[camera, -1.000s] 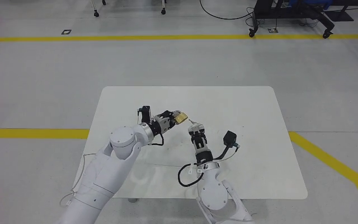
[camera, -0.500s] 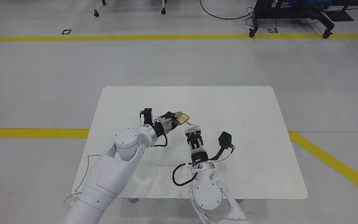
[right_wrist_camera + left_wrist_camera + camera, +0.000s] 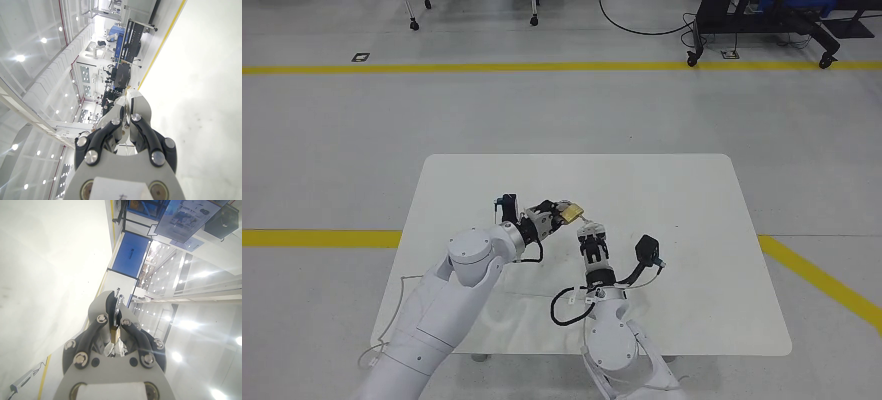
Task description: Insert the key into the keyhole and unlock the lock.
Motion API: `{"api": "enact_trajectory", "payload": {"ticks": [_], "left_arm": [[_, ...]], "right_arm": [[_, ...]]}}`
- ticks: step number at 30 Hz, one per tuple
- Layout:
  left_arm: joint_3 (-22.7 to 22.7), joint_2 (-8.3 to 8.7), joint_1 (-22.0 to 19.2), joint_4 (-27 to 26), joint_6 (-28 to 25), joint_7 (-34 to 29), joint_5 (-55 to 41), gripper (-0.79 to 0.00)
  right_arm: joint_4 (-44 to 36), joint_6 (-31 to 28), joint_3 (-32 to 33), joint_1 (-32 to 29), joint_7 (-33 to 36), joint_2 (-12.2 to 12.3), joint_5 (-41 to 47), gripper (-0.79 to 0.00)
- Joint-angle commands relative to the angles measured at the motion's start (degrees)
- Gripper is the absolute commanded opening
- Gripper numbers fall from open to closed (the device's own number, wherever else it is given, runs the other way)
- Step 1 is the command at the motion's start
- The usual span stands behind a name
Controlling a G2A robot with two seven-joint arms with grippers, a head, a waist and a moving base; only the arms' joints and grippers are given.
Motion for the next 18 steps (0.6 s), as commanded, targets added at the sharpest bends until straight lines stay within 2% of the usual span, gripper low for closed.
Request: {"api": "enact_trajectory", "payload": {"ticks": [1, 18], "left_arm": [[-0.1, -0.03, 0.0, 0.0, 0.1, -0.1, -0.1, -0.785], [-0.4, -0.34, -0.1, 0.5, 0.4, -0.4, 1.0, -0.785]], "right_arm": [[0.2, 0.4, 0.0, 0.2, 0.0, -0.1, -0.1, -0.785], [-0.1, 0.1, 0.4, -0.5, 1.5, -0.8, -1.2, -0.785]]}}
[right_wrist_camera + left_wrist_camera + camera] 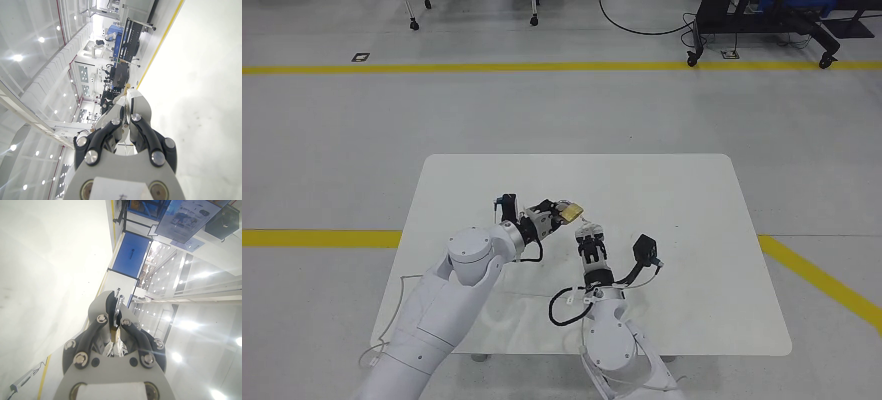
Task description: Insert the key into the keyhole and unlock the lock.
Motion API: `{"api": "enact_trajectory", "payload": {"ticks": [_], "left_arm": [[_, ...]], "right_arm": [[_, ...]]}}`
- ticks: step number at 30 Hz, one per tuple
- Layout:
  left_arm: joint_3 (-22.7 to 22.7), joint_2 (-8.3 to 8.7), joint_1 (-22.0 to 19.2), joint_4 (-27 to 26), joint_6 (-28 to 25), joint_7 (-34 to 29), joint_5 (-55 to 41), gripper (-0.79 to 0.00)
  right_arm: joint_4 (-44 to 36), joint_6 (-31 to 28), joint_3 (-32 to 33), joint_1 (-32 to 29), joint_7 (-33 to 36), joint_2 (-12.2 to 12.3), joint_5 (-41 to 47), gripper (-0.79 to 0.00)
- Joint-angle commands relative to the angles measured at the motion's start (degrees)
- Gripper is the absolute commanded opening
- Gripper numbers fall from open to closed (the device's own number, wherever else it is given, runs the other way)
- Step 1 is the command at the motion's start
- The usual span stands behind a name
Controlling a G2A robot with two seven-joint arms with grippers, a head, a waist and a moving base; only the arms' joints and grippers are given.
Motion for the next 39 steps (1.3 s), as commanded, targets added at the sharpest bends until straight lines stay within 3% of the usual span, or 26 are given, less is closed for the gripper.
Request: {"api": "enact_trajectory", "payload": {"ticks": [1, 18, 26, 35, 39], "left_arm": [[0.0, -0.04, 0.0, 0.1, 0.1, -0.1, 0.0, -0.785], [-0.2, -0.07, -0.1, 0.4, -0.7, -2.9, 2.1, -0.785], [-1.6, 0.50, 0.0, 0.6, -1.9, -7.7, 3.2, -0.785], [-1.6, 0.50, 0.1, 0.5, -2.0, -7.6, 3.3, -0.785], [-2.6, 0.85, 0.3, 1.7, 0.6, -14.8, 0.0, -0.785]], "right_arm": [[0.0, 0.1, 0.1, -0.1, 0.2, -0.1, -0.2, -0.785], [-1.5, -0.1, 1.9, -1.1, 6.3, -0.1, -0.2, -0.785], [-5.2, -1.4, 6.4, -3.4, 13.3, 0.7, 3.2, -0.785], [-5.4, -1.4, 6.8, -3.6, 13.7, 0.7, 3.4, -0.785], [-7.4, -4.7, 8.9, -5.9, 20.7, 1.4, 5.7, -0.785]]}}
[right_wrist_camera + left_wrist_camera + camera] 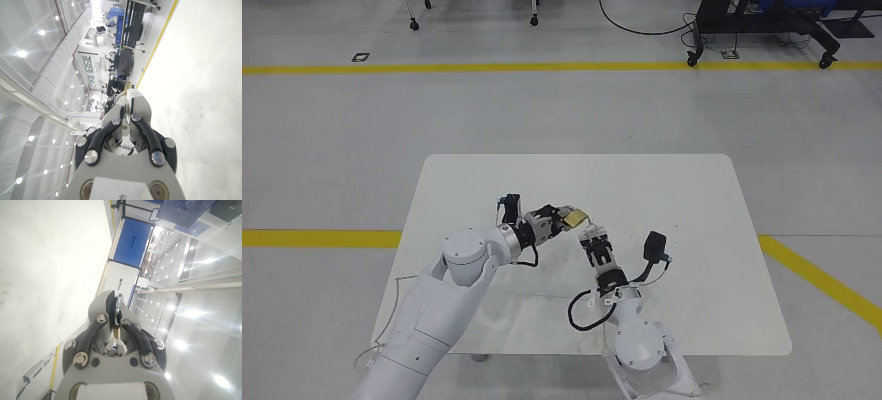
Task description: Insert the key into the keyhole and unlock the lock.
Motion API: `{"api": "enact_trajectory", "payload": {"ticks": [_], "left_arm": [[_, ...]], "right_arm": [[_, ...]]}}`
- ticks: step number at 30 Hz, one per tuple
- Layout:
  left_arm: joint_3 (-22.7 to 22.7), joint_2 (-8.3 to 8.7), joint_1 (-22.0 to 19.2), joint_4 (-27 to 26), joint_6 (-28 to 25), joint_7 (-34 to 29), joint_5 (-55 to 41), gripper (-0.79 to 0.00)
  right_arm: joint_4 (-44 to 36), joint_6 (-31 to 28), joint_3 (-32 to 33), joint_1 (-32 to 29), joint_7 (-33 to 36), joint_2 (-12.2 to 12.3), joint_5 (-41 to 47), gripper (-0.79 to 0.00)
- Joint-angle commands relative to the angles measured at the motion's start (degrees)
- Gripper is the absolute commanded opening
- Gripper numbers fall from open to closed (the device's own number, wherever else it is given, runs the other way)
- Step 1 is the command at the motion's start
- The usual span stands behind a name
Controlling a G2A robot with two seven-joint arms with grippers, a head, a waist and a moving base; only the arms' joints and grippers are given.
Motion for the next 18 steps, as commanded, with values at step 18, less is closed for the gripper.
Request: {"api": "enact_trajectory", "payload": {"ticks": [18], "left_arm": [[1.1, 0.43, -6.8, 12.7, -0.7, -13.0, 1.7, -0.785]], "right_arm": [[-5.1, 2.2, 4.1, -4.6, 15.8, 2.1, 1.4, -0.785]]}}
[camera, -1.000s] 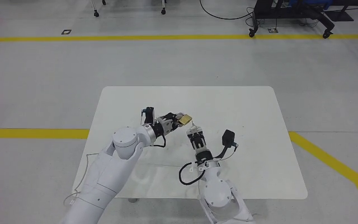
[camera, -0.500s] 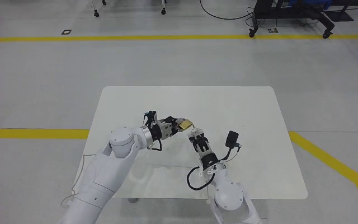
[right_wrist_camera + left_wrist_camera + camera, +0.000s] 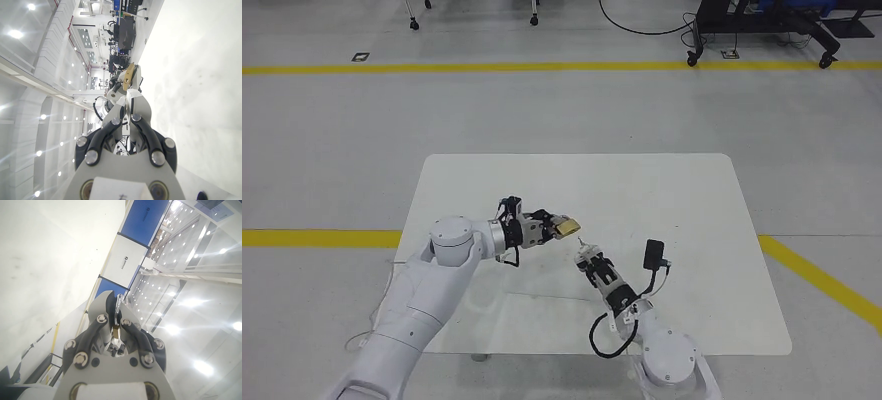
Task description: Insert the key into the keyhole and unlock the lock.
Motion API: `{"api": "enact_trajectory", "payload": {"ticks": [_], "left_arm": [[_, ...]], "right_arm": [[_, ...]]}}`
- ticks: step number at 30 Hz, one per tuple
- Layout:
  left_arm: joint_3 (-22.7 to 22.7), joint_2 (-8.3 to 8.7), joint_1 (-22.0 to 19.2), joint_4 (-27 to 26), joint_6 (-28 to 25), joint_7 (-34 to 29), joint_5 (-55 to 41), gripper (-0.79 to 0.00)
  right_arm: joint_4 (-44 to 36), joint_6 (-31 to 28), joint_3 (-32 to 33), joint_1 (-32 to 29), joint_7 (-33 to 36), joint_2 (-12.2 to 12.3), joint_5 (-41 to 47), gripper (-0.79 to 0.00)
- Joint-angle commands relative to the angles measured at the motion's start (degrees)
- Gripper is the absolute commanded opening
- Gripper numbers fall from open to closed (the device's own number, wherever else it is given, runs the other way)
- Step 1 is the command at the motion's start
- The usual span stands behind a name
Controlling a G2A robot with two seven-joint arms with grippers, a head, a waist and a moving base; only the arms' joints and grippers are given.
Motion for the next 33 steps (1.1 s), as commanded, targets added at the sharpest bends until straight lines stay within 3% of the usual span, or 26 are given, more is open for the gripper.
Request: {"api": "enact_trajectory", "payload": {"ticks": [1, 11, 33], "left_arm": [[0.4, -0.17, 0.1, 0.2, -0.5, 1.9, 0.2, -0.785], [1.1, -0.15, 1.0, -2.1, -1.5, 3.7, 2.0, -0.785], [1.0, 0.15, 1.5, -3.0, -1.6, 3.0, 3.1, -0.785]], "right_arm": [[0.2, 0.8, -0.9, 0.4, -0.7, 0.0, -0.6, -0.785], [2.1, 5.3, -4.6, 2.9, -8.6, -0.8, -1.8, -0.785], [2.6, 7.5, -4.3, 4.0, -8.5, -0.7, -0.3, -0.785]]}}
